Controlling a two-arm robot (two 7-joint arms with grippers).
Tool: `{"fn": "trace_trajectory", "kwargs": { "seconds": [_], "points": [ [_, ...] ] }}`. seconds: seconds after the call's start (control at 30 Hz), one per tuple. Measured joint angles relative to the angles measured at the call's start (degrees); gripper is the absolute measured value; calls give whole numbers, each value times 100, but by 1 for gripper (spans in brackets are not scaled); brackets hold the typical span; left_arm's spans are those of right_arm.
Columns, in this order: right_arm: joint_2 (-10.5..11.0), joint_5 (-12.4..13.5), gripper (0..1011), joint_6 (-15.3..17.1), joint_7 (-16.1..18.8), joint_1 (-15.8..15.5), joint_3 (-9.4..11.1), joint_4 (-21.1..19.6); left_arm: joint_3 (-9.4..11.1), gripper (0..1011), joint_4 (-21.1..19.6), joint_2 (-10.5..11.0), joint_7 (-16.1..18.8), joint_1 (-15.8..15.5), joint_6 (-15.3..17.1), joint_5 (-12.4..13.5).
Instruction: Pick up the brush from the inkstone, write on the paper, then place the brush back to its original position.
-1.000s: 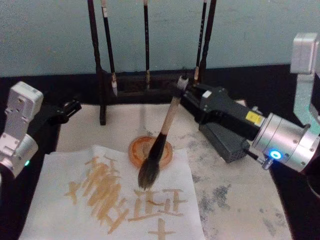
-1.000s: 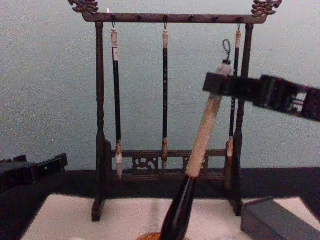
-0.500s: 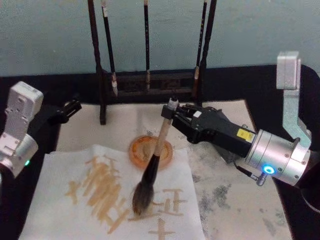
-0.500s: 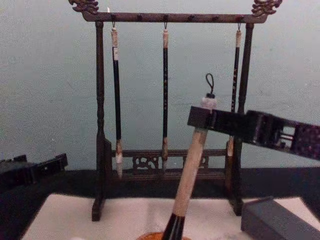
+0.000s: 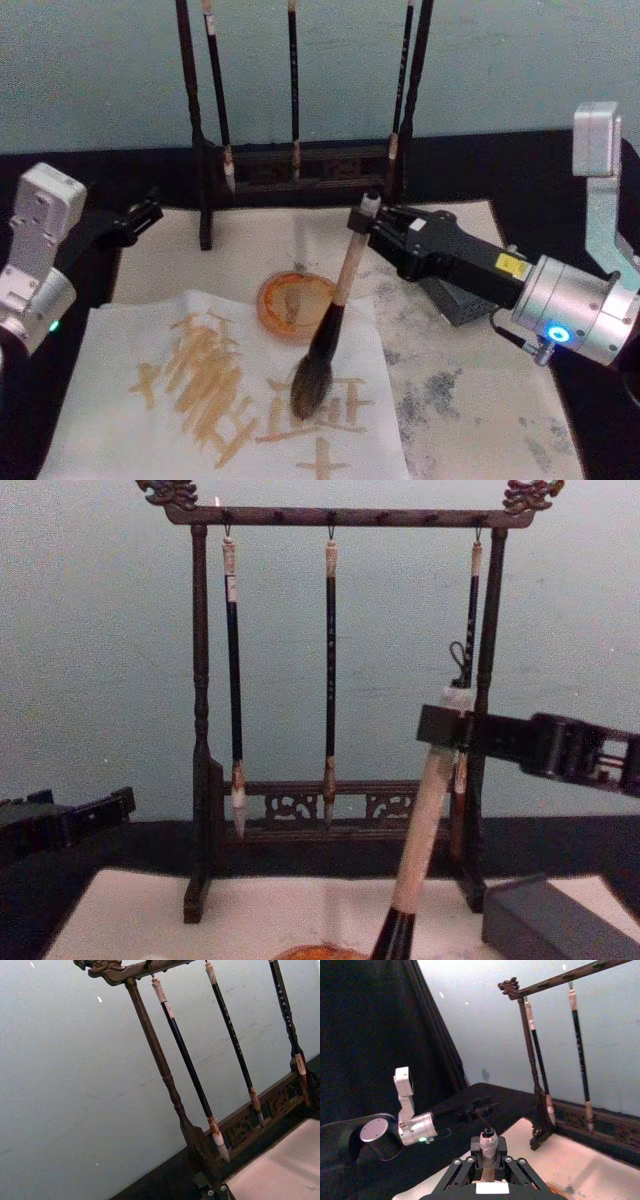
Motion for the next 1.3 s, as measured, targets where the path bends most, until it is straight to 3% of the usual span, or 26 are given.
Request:
{"fn": "trace_trajectory", "kwargs": {
  "seconds": [0.4,0.6,0.93,1.3],
  "points": [
    [80,6,172,-125,-25,-40,277,2,0,1002,0,0,0,0,0,0],
    [-7,131,172,-153,-1,-26,336,-112,0,1002,0,0,0,0,0,0],
    [-303,23,172,-195,-24,44,14,-139,0,1002,0,0,0,0,0,0],
    [-399,-148,172,-154,3,43,-199,7,0,1002,0,0,0,0,0,0]
  ]
}}
